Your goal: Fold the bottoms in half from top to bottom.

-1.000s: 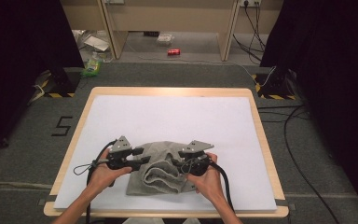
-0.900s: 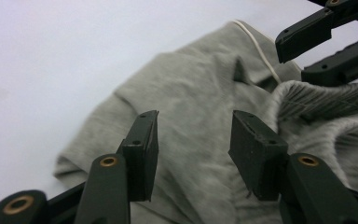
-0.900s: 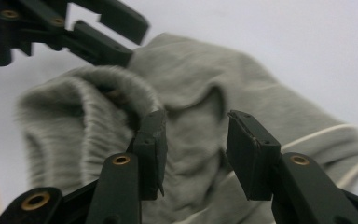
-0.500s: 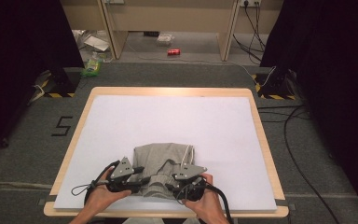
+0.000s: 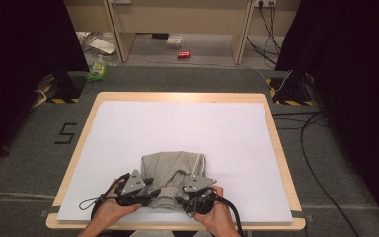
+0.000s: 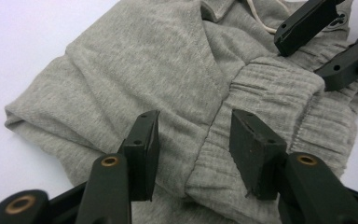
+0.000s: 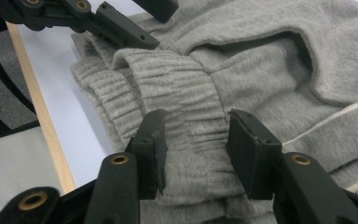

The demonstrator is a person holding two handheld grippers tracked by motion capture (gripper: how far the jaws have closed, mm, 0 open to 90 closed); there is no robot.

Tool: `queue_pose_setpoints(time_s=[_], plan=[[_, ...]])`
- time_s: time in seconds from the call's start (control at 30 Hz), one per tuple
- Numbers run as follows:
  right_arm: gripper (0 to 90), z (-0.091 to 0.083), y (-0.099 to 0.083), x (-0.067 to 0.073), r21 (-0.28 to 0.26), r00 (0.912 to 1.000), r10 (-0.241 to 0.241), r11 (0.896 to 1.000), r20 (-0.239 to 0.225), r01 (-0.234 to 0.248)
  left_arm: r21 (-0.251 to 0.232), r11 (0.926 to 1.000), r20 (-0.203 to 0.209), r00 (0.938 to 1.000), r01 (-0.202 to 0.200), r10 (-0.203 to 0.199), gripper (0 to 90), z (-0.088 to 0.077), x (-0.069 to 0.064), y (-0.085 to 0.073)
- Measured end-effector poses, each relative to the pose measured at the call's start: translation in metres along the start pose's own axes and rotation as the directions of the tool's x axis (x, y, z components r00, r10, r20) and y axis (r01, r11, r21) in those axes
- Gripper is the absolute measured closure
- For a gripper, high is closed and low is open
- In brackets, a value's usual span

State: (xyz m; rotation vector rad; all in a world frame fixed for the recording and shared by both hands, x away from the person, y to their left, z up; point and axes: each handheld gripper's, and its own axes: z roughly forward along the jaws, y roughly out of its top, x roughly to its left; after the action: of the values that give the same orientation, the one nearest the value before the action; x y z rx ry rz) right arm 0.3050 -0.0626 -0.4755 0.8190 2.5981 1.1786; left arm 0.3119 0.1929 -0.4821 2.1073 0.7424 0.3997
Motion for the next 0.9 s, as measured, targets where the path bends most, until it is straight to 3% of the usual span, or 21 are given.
queue_pose_setpoints(time_s=[0.1,0.3,0.4,0.53,0.7,0.9], plan=[[49.2,-0.004,0.003,-0.004,-0.034,0.9992,0.034,0.999,-0.019,-0.034,-0.02,0.998,0.02,0.9981,0.06,-0.059,45.1,-0.003,0.008,0.003],[47.8,-0.018,0.015,-0.015,-0.092,0.999,0.033,0.995,0.03,-0.03,-0.055,0.9914,0.027,0.9926,0.119,-0.118,43.0,-0.01,0.023,0.012],[47.8,-0.023,0.021,-0.026,-0.104,0.9962,0.042,0.994,0.077,-0.034,-0.064,0.9882,0.012,0.9903,0.139,-0.138,42.9,-0.01,0.034,0.018],[47.8,-0.025,0.028,-0.05,-0.109,0.9854,0.082,0.992,0.149,-0.066,-0.057,0.9864,-0.03,0.9873,0.154,-0.156,42.8,-0.005,0.051,0.024],[47.4,-0.02,0.034,-0.079,-0.1,0.9697,0.136,0.988,0.203,-0.117,-0.045,0.9841,-0.103,0.979,0.172,-0.176,43.0,0.007,0.073,0.027],[46.6,-0.007,0.035,-0.099,-0.086,0.9555,0.183,0.982,0.231,-0.167,0.005,0.9805,-0.134,0.9718,0.196,-0.194,42.5,0.025,0.087,0.024]])
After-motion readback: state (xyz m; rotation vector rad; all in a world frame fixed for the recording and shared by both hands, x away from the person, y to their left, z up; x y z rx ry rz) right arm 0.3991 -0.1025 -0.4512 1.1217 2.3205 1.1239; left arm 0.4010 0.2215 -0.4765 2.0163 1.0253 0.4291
